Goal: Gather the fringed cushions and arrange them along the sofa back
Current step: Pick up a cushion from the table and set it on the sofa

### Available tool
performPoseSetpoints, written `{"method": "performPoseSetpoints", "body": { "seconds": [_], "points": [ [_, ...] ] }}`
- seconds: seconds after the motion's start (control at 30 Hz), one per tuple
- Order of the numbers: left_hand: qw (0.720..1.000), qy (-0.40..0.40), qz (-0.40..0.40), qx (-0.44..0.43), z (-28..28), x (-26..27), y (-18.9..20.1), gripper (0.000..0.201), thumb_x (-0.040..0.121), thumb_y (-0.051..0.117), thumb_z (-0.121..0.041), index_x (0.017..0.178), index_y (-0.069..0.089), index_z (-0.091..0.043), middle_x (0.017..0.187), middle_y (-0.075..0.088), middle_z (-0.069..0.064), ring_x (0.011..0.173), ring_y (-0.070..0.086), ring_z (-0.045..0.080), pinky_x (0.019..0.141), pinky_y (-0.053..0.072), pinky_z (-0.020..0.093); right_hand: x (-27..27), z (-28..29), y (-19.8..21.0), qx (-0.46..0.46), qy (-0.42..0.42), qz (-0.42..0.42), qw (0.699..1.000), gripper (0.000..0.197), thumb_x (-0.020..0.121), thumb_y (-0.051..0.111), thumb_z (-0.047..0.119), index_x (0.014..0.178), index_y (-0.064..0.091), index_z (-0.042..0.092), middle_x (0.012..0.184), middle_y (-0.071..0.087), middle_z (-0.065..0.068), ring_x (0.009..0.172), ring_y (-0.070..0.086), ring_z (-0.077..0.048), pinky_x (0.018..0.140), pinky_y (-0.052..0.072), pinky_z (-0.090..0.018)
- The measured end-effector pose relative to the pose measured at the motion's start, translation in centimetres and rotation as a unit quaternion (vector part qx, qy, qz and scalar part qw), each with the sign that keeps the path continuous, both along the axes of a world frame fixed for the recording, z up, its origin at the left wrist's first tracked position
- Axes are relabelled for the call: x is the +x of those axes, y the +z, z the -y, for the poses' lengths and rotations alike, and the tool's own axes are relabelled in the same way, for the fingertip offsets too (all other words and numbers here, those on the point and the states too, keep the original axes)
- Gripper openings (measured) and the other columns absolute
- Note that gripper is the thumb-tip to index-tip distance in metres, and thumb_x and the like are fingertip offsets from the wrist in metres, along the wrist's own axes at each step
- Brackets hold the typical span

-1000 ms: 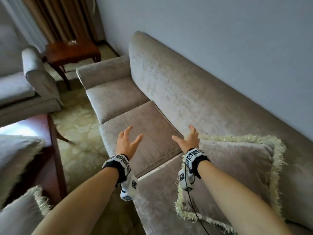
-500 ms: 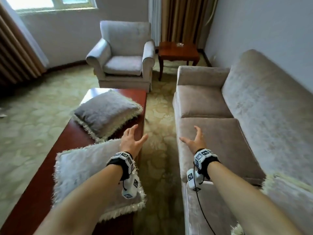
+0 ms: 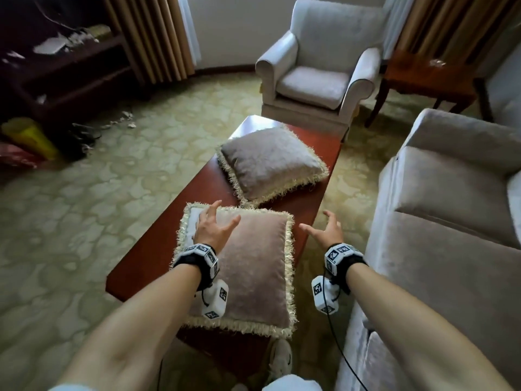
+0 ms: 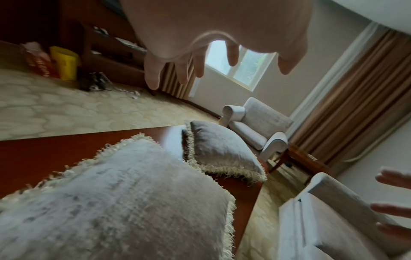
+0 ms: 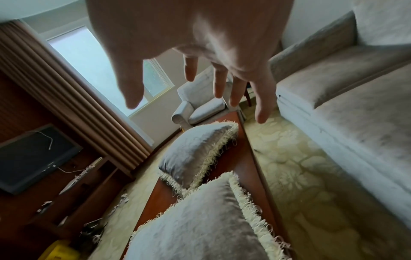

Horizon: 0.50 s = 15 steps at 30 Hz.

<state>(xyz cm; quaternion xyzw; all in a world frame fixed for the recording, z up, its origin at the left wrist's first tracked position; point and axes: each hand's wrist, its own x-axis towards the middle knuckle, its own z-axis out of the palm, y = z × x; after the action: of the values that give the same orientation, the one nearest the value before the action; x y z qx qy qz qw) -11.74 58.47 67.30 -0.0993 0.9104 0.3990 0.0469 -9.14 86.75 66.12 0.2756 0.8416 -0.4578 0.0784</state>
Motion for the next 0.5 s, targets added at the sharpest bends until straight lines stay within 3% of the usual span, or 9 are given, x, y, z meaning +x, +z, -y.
{"method": "performPoseSetpoints", "body": {
  "seconds": [0.17, 0.37, 0.5],
  "points": [
    [0.998, 0.060, 0.019, 0.007, 1.5, -1.6, -0.8, 0.069, 0.083, 0.064, -0.056, 0.143, 0.039, -0.034, 0.151, 0.033, 0.009, 0.134, 0.040, 0.027, 0.106, 0.036, 0.040, -3.7, 1.6, -2.4, -0.033, 0.008, 0.023, 0.999, 0.086, 0.074, 0.079, 0.047, 0.144, 0.035, 0.024, 0.142, 0.037, -0.015, 0.126, 0.046, -0.030, 0.106, 0.037, -0.038],
    [0.996, 0.074, 0.046, 0.014, 3.0, -3.6, -2.3, 0.071, 0.083, 0.064, -0.057, 0.144, 0.038, -0.033, 0.152, 0.031, 0.008, 0.132, 0.042, 0.028, 0.103, 0.038, 0.039, -5.5, 3.4, -5.6, -0.045, 0.003, 0.069, 0.997, 0.092, 0.069, 0.079, 0.054, 0.143, 0.035, 0.022, 0.143, 0.038, -0.016, 0.126, 0.047, -0.031, 0.107, 0.039, -0.046],
    [0.994, 0.076, 0.078, 0.016, 5.2, -6.0, -4.2, 0.071, 0.082, 0.065, -0.057, 0.143, 0.038, -0.032, 0.149, 0.035, 0.009, 0.130, 0.046, 0.028, 0.104, 0.039, 0.039, -6.3, 5.2, -8.0, -0.065, -0.019, 0.110, 0.992, 0.088, 0.072, 0.078, 0.051, 0.142, 0.036, 0.021, 0.142, 0.040, -0.016, 0.124, 0.048, -0.031, 0.105, 0.040, -0.041]
  ]
}}
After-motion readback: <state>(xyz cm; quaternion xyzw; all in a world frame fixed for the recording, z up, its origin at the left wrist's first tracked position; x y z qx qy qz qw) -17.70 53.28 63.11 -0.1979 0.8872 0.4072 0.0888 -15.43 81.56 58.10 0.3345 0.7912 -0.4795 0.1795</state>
